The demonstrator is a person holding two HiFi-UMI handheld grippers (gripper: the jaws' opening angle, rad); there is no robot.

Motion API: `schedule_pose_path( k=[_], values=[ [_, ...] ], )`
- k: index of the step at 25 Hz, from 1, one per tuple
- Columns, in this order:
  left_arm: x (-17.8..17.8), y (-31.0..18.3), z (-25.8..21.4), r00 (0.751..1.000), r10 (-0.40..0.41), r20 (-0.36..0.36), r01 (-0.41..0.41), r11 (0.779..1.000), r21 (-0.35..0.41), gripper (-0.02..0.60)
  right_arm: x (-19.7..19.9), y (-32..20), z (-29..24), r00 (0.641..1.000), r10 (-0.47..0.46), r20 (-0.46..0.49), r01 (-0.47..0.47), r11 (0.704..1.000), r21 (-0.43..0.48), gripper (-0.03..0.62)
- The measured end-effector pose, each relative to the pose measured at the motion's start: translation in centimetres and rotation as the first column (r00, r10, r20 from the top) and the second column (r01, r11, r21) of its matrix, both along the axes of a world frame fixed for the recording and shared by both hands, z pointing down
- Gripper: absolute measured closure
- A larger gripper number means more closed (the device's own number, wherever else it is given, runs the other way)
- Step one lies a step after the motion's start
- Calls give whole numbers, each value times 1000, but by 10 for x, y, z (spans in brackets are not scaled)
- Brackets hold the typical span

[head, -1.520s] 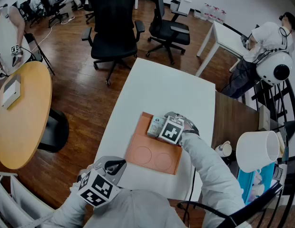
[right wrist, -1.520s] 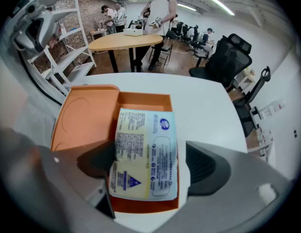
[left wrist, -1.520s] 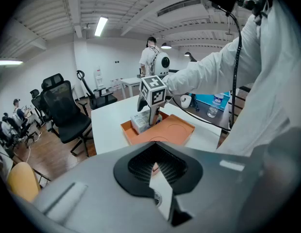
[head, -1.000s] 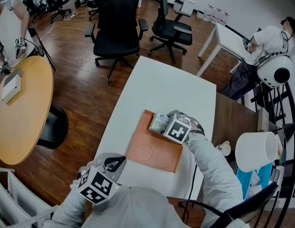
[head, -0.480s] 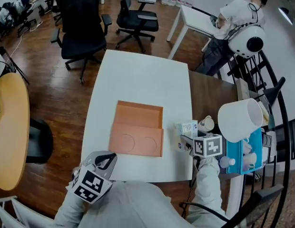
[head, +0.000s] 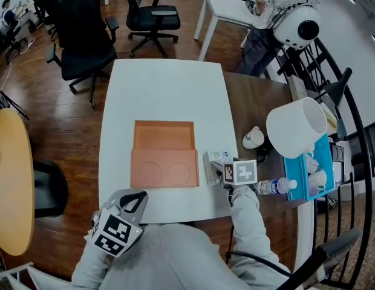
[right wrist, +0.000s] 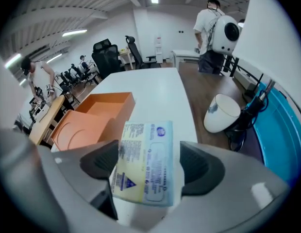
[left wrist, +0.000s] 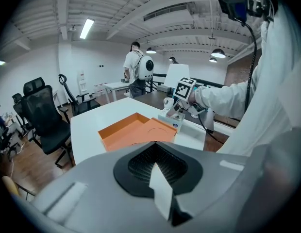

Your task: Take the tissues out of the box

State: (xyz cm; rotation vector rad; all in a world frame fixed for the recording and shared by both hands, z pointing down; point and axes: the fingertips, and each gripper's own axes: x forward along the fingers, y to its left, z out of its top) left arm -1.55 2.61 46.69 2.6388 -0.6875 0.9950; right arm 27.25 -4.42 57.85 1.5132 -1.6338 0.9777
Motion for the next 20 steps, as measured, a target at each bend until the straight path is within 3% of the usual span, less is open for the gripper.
schedule_pose_path(
  k=[3,5,7,8,9,11,13,15,20],
  values=[
    [-7,-5,-1,1000,-17,10,17,1000,-7,565,3,-10,-42,999,-39,-22,40,996,84,192],
    [-13,-15,0,999,-26,22,26,999,-25,565,-9,-16,-79,991,-133,-19,134,981,139,194],
    [-14,-27,-3,999,-28,20,29,998,-53,565,-34,-15,-114,962,-274,-3,270,945,185,195],
    [-15,-33,-5,999,-31,8,32,997,-66,565,-50,-12,-129,939,-343,1,335,918,212,226],
    [-15,-39,-7,999,-36,-7,35,996,-78,565,-67,-9,-140,915,-403,-1,392,888,240,321],
    [-16,-48,-9,998,-44,-39,40,994,-102,565,-97,0,-152,874,-485,6,463,839,286,577],
    [-10,-52,-9,997,-44,-59,36,991,-132,565,-118,10,-150,848,-526,62,485,819,305,591],
    [-1,-52,-6,996,-38,-79,24,983,-181,565,-133,17,-139,830,-544,128,490,819,300,591],
    [10,-50,9,989,-76,-123,27,932,-362,565,-164,33,-107,792,-591,151,551,799,241,591]
  ],
)
